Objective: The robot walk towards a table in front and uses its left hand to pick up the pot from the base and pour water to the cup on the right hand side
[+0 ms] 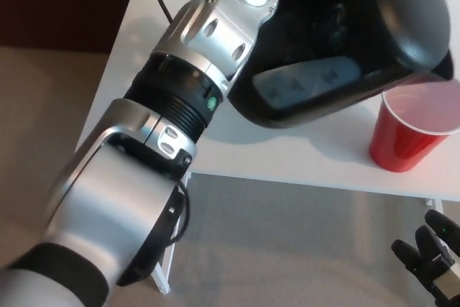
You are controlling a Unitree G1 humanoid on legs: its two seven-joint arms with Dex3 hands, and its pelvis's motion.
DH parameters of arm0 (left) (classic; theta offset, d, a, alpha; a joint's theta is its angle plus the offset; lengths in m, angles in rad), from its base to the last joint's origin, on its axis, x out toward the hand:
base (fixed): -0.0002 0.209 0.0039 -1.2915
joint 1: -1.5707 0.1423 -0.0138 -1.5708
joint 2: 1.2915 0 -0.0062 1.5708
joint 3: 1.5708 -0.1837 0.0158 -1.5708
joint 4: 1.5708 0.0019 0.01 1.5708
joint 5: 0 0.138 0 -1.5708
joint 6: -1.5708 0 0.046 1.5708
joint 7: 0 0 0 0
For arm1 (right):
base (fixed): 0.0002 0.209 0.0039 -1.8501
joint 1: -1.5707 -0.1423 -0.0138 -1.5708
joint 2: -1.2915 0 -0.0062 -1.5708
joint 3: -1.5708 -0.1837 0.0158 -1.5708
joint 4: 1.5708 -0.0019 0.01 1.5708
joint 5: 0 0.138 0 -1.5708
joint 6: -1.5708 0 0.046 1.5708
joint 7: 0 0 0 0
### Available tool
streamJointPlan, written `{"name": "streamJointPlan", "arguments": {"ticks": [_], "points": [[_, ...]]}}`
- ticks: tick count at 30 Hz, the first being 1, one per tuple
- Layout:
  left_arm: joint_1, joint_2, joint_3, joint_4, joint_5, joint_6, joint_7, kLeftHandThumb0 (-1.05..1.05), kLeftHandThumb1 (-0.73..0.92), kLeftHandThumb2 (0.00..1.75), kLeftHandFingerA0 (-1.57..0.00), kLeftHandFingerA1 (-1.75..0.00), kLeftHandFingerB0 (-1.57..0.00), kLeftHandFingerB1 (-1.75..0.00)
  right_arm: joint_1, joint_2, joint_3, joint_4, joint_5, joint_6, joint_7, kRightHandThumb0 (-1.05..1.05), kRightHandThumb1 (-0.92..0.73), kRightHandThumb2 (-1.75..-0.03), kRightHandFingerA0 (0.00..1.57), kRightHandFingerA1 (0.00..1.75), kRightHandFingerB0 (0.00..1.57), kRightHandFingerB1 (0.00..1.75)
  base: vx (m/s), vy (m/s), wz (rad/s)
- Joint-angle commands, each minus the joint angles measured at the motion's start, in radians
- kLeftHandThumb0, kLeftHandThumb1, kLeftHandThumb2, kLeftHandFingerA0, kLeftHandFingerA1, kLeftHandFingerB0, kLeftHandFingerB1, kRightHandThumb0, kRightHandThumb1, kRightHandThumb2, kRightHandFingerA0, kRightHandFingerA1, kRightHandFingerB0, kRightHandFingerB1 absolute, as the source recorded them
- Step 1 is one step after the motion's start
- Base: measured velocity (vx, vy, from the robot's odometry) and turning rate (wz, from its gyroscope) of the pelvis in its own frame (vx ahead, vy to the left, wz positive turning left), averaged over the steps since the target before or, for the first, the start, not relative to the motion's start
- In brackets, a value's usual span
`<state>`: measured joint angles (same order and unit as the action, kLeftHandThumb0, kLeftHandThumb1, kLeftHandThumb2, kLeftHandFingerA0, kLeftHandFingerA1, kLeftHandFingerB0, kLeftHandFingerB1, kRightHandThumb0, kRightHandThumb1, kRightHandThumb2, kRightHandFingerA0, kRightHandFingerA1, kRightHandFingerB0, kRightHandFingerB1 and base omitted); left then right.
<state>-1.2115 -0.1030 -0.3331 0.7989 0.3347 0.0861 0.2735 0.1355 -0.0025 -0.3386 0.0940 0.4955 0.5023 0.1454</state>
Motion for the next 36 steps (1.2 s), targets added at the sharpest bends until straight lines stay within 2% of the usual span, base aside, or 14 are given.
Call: {"name": "streamJointPlan", "arguments": {"ticks": [1,8,11,12,13,14,15,19,20,28,29,30,33,36], "points": [[-0.056,0.095,-0.114,0.0,0.178,-0.19,0.085,-0.12,0.53,0.55,-0.85,-1.75,-0.76,-1.3,-0.008,-0.014,-0.006,0.009,-0.006,-0.005,-0.008,-0.37,-0.65,-0.61,0.28,0.54,0.16,0.36,0.0,0.0,0.0],[-0.086,0.141,-0.159,0.025,0.226,-0.205,0.143,-0.14,0.56,0.57,-0.86,-1.75,-0.67,-1.47,-0.01,-0.014,-0.007,-0.002,-0.003,0.006,-0.013,-0.36,-0.66,-0.61,0.25,0.49,0.15,0.35,0.0,0.0,0.0],[-0.101,0.145,-0.165,0.048,0.245,-0.223,0.178,-0.14,0.52,0.57,-0.87,-1.75,-0.73,-1.4,-0.008,-0.018,-0.005,0.004,-0.001,0.001,0.001,-0.36,-0.66,-0.61,0.23,0.47,0.15,0.35,0.0,0.0,0.0],[-0.11,0.144,-0.168,0.054,0.251,-0.222,0.179,-0.17,0.5,0.56,-0.9,-1.75,-0.8,-1.18,-0.01,-0.02,-0.005,0.006,0.002,0.001,0.006,-0.37,-0.65,-0.61,0.2,0.46,0.13,0.34,0.0,0.0,0.0],[-0.124,0.143,-0.173,0.063,0.26,-0.22,0.18,-0.17,0.5,0.56,-0.9,-1.75,-0.8,-1.18,-0.013,-0.022,-0.006,0.009,0.006,0.0,0.014,-0.37,-0.65,-0.61,0.2,0.46,0.13,0.34,0.0,0.0,0.0],[-0.131,0.143,-0.177,0.07,0.266,-0.226,0.182,-0.22,0.42,0.8,-1.24,-1.4,-0.82,-1.0,-0.012,-0.02,-0.008,0.005,0.009,0.005,0.011,-0.36,-0.66,-0.61,0.21,0.44,0.13,0.33,0.0,0.0,0.0],[-0.137,0.141,-0.183,0.075,0.277,-0.23,0.193,-0.18,0.55,0.56,-0.89,-1.75,-0.66,-1.54,-0.011,-0.018,-0.008,0.003,0.008,0.006,0.008,-0.37,-0.66,-0.61,0.24,0.48,0.15,0.35,0.0,0.0,0.0],[-0.166,0.125,-0.207,0.103,0.316,-0.247,0.238,-0.16,0.59,0.56,-0.9,-1.75,-0.61,-1.68,-0.006,-0.024,-0.005,-0.001,0.004,0.003,0.013,-0.38,-0.65,-0.6,0.22,0.47,0.14,0.34,0.0,0.0,0.0],[-0.177,0.12,-0.215,0.11,0.326,-0.245,0.244,-0.21,0.56,0.58,-0.9,-1.75,-0.78,-1.2,-0.005,-0.023,-0.006,-0.001,0.007,0.004,0.015,-0.38,-0.65,-0.6,0.22,0.48,0.13,0.34,0.0,0.0,0.0],[-0.268,0.1,-0.31,0.147,0.423,-0.274,0.259,-0.26,0.55,0.59,-0.94,-1.69,-0.9,-0.8,-0.016,-0.023,-0.004,-0.007,0.001,0.01,0.001,-0.36,-0.67,-0.6,0.25,0.48,0.14,0.34,0.0,0.0,0.0],[-0.283,0.1,-0.348,0.158,0.468,-0.28,0.305,-0.28,0.39,0.86,-1.25,-1.34,-0.89,-0.94,-0.02,-0.018,-0.008,-0.005,0.003,0.012,-0.008,-0.36,-0.65,-0.61,0.25,0.49,0.18,0.37,0.0,0.0,0.0],[-0.291,0.099,-0.37,0.165,0.493,-0.281,0.331,-0.27,0.52,0.57,-0.95,-1.72,-0.89,-1.13,-0.021,-0.017,-0.009,-0.005,0.004,0.012,-0.009,-0.36,-0.67,-0.62,0.24,0.48,0.17,0.36,0.0,0.0,0.0],[-0.299,0.09,-0.403,0.19,0.513,-0.295,0.376,-0.26,0.53,0.58,-0.95,-1.75,-0.82,-1.36,-0.019,-0.02,-0.005,-0.013,0.003,0.015,-0.005,-0.36,-0.67,-0.61,0.25,0.49,0.16,0.36,0.0,0.0,0.0],[-0.305,0.082,-0.43,0.21,0.533,-0.299,0.398,-0.27,0.53,0.58,-0.95,-1.75,-0.82,-1.37,-0.023,-0.017,0.001,-0.021,-0.008,0.015,-0.019,-0.37,-0.66,-0.63,0.27,0.52,0.17,0.37,0.0,0.0,0.0]]}}
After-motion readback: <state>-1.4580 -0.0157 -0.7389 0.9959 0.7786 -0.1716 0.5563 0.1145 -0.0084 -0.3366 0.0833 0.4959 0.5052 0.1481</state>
